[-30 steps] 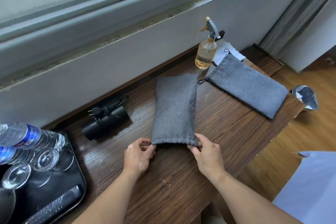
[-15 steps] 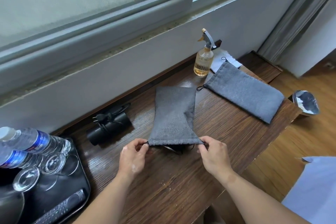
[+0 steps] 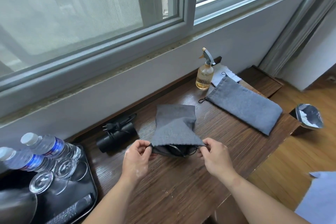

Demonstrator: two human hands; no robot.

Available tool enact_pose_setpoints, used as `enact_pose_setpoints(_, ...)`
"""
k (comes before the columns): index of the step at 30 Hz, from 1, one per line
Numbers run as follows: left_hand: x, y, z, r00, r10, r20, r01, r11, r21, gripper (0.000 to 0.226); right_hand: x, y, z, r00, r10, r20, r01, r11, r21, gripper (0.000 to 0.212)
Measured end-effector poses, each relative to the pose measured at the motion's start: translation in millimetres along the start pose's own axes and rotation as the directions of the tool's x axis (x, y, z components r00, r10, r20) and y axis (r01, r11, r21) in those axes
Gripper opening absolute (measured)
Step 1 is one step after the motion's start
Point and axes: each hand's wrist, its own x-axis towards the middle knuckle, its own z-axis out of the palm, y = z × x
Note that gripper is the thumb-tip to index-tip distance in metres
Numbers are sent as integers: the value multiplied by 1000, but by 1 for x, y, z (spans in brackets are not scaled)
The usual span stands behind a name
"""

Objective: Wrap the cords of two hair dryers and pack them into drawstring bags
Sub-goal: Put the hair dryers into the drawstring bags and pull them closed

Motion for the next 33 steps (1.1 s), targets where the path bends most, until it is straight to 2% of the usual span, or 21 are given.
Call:
enact_pose_setpoints(4,2,-10,-9,998,-62,27,60,996,66,13,2,6,0,999,24,26,-24,1000,-9,22)
enact_pose_setpoints(8,6,-37,-19,986,-161,29,155,976,152,18,-2,14,2,997,28,66,-19,991,-132,23)
enact_pose_setpoints(12,3,-59,-22,979,-201,28,189,952,242,17,-10,26,8,990,70,121,-46,981,-190,22)
enact_pose_setpoints(17,-2,-78,-25,964,-265,38,245,929,276,17,-17,41,23,983,105,152,-78,982,-173,21)
enact_pose_setpoints(22,-7,-85,-25,962,-269,47,241,919,313,15,-22,52,42,966,163,200,-152,986,-68,14)
enact_pose_setpoints(25,-13,-85,-23,958,-279,62,250,925,285,11,-27,45,50,981,137,138,-128,989,-68,32)
enact_pose_setpoints(28,-17,-85,-30,957,-285,59,254,917,306,8,-29,44,52,987,124,98,-116,990,-77,38)
enact_pose_setpoints(33,-20,-85,-49,968,-246,51,207,897,390,11,-28,69,31,979,53,199,-6,974,-228,36)
